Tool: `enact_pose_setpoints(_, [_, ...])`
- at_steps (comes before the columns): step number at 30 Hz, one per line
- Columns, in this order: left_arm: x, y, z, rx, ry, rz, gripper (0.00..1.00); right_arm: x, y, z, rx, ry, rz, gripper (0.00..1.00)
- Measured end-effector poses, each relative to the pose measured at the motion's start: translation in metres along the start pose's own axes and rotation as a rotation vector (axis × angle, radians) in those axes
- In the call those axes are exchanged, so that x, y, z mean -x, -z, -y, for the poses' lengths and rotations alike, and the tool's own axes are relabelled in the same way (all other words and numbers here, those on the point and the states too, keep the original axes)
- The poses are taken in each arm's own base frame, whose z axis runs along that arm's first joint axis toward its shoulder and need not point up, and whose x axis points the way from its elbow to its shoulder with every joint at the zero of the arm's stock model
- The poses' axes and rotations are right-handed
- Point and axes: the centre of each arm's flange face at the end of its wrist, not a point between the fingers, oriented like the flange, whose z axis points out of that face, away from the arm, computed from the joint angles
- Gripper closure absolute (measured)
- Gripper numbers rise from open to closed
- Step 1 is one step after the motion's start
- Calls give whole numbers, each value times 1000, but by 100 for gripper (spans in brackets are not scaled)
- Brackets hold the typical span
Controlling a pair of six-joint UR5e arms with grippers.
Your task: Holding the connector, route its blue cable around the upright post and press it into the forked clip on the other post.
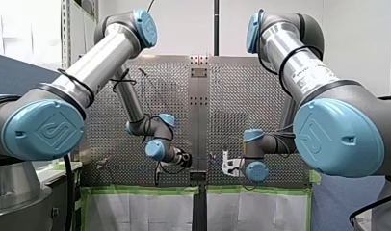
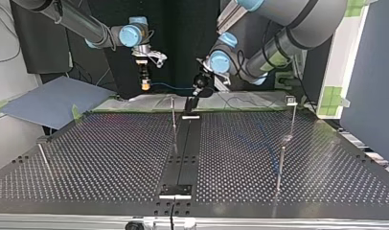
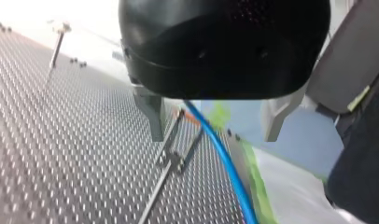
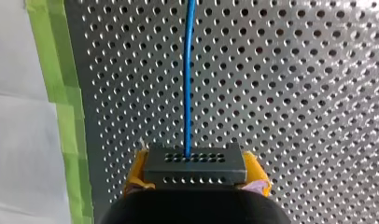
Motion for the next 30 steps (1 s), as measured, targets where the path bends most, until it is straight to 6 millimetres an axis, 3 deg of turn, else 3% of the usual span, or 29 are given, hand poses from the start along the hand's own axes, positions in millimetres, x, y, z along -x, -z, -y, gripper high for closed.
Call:
enact_pose_setpoints(16, [-1, -1, 12, 52, -39, 44, 0, 0, 0, 2, -29, -8, 7, 100])
enact_pose_setpoints(30, [-11, 6, 39, 107, -131, 45, 0, -1, 0, 13, -146, -32, 0, 100])
